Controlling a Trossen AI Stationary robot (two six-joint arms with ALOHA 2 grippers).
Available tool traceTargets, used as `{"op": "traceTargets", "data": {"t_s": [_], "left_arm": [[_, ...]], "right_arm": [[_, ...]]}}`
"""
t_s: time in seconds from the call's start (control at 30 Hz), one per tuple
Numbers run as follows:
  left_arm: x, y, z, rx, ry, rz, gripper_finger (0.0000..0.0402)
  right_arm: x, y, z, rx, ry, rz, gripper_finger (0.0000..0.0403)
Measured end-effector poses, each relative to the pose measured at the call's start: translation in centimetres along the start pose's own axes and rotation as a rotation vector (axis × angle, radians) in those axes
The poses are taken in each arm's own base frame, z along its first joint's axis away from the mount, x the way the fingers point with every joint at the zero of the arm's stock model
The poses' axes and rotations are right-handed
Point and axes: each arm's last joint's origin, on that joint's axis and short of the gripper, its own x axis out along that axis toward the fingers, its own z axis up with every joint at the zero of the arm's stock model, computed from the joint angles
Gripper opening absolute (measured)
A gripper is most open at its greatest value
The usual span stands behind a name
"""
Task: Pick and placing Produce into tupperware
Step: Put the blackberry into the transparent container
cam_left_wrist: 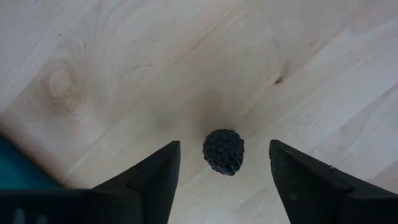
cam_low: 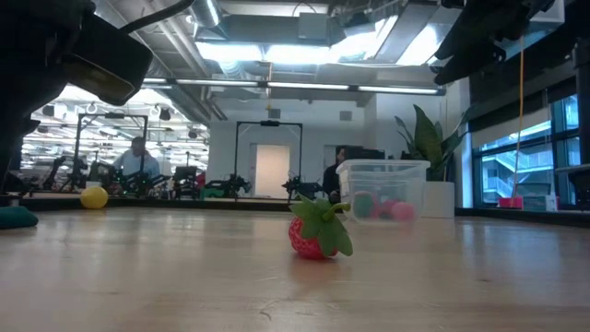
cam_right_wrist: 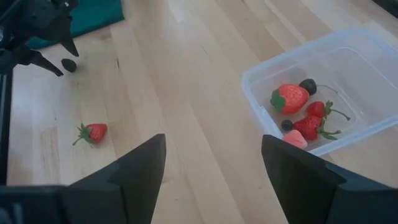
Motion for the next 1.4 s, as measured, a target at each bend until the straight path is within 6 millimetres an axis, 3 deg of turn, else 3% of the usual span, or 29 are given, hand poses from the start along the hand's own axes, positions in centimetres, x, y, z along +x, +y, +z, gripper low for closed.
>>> {"op": "traceTargets", "data": {"t_s": [0.63,0.8,1.17,1.4], "left_arm": [[1.5,-0.2,0.0,-0.011,0.040,0.031,0.0229],[1.5,-0.1,0.2,-0.017,0.046,0.036,0.0195],[1.6,0.0,0.8,-0.029,0.054,0.044,0.0082],[1.6,0.0,0.8,-0.024,0.051,0.040,0.0079]], "right_arm": [[0.0,0.0,0.0,-0.020,0.000,0.000,0.0267],[0.0,0.0,0.0,-0.023,0.000,0.000,0.0267],[0.0,0.0,0.0,-0.022,0.000,0.000,0.0267],[0.0,0.0,0.0,-0.023,0.000,0.000,0.0267]]}}
